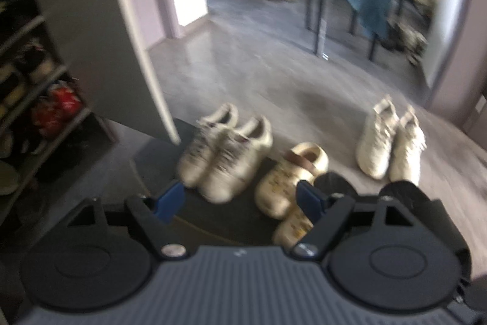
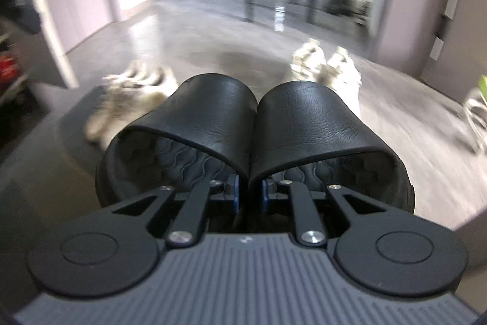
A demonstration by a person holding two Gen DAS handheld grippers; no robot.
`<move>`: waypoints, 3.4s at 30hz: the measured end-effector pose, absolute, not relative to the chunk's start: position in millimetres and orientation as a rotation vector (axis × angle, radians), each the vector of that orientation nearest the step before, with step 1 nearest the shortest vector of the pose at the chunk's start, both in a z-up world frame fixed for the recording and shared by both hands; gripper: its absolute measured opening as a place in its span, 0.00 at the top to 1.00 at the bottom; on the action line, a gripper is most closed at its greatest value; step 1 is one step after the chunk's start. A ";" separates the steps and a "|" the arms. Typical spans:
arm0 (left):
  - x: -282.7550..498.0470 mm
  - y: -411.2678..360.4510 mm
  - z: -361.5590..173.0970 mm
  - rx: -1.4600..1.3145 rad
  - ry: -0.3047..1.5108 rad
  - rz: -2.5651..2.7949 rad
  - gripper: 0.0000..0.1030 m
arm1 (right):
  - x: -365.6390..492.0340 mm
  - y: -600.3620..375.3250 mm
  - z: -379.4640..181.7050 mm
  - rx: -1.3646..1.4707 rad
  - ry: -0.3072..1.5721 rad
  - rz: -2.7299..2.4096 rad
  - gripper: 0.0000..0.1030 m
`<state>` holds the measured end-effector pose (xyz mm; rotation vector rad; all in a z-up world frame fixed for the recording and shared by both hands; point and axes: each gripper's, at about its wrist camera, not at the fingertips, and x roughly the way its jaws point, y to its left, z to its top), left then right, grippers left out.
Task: Organize scattered shoes
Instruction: 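Lift the black slides with the right gripper and carry them to the cabinet, then insert the black slides onto a cabinet shelf and open the right gripper, then withdraw the right gripper from the shelf and move it toward the mat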
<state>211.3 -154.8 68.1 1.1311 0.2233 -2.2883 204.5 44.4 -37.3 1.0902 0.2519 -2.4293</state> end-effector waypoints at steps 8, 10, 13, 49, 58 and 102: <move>257.7 -214.0 141.1 0.997 0.250 -2.113 0.18 | 216.5 -14.8 44.0 0.913 0.348 -2.162 0.83; 276.1 -226.8 162.1 0.974 0.253 -2.059 0.16 | 221.2 -31.0 62.8 0.881 0.354 -2.110 0.83; 303.6 -243.4 190.1 0.935 0.263 -1.983 0.15 | 233.6 -57.4 94.6 0.827 0.374 -2.028 0.83; 689.6 -350.3 300.0 0.788 0.560 -1.418 0.00 | 511.0 -508.0 254.1 0.349 0.228 -1.335 0.83; 711.8 -361.6 294.8 0.800 0.620 -1.388 0.00 | 566.8 -584.6 243.8 0.311 0.186 -1.342 0.83; 734.3 -375.1 262.1 0.846 0.715 -1.328 0.00 | 645.1 -770.7 170.2 0.282 0.092 -1.340 0.68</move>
